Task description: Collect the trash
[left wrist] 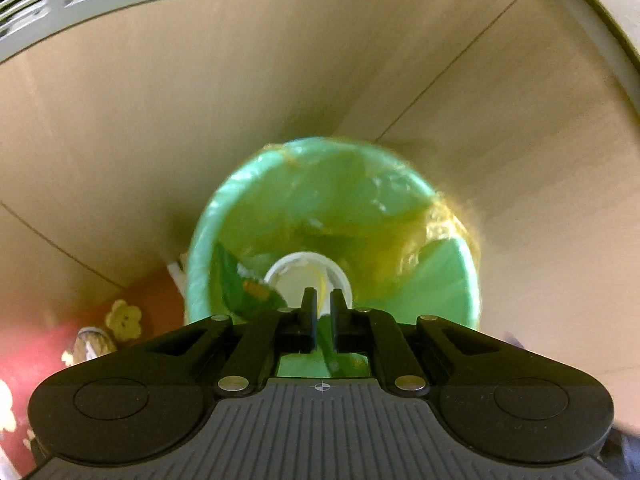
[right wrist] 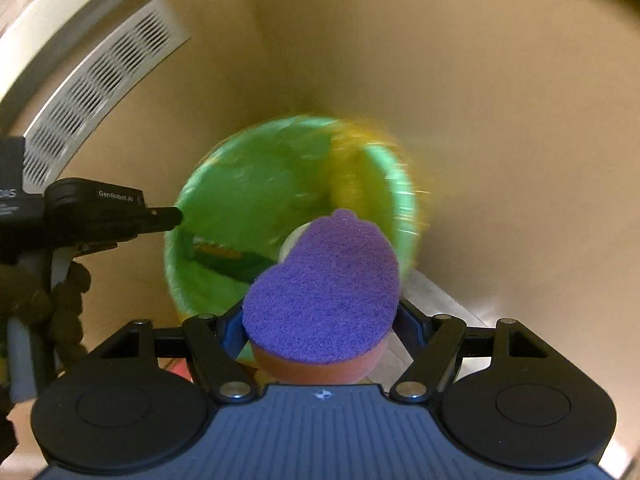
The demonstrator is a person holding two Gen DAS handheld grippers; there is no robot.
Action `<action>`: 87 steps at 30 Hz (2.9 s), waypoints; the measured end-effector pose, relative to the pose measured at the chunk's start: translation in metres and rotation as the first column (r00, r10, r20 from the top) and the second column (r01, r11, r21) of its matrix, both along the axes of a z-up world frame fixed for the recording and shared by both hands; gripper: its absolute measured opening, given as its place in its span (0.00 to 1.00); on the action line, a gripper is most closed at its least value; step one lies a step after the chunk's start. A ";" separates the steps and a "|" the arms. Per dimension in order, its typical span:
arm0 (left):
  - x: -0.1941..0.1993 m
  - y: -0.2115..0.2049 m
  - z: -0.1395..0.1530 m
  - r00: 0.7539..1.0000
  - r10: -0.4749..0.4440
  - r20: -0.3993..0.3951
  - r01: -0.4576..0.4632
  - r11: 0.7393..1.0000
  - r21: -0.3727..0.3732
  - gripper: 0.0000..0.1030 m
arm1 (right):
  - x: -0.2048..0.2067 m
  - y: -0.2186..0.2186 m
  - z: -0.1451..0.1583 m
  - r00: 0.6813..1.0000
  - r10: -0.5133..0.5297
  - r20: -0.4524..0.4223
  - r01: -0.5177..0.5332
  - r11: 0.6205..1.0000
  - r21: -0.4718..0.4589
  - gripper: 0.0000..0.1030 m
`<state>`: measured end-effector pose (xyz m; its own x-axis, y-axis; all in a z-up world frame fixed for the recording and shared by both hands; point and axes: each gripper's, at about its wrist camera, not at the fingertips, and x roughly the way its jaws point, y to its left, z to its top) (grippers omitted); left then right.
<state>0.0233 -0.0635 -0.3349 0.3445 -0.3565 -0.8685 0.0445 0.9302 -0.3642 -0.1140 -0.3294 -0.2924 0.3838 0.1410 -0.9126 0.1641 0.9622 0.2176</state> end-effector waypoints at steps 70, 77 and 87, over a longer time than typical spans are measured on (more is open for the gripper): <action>0.073 0.171 0.352 0.833 0.095 0.545 -0.028 0.991 -0.130 0.12 | 0.202 0.198 0.345 0.775 0.212 0.595 -0.146 0.977 -0.157 0.75; 0.107 0.203 0.355 0.846 0.053 0.531 0.033 0.988 -0.150 0.12 | 0.371 0.289 0.380 0.780 0.265 0.567 -0.214 0.964 -0.157 0.79; 0.124 0.208 0.354 0.838 -0.002 0.545 0.069 0.992 -0.102 0.12 | 0.528 0.311 0.316 0.885 0.219 0.411 -0.072 0.937 -0.343 0.79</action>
<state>0.1473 0.1446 0.0196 0.7338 -0.4619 -0.4981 0.2988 0.8780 -0.3740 0.4137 -0.0183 0.0240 0.7493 -0.0338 -0.6614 -0.0245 0.9966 -0.0788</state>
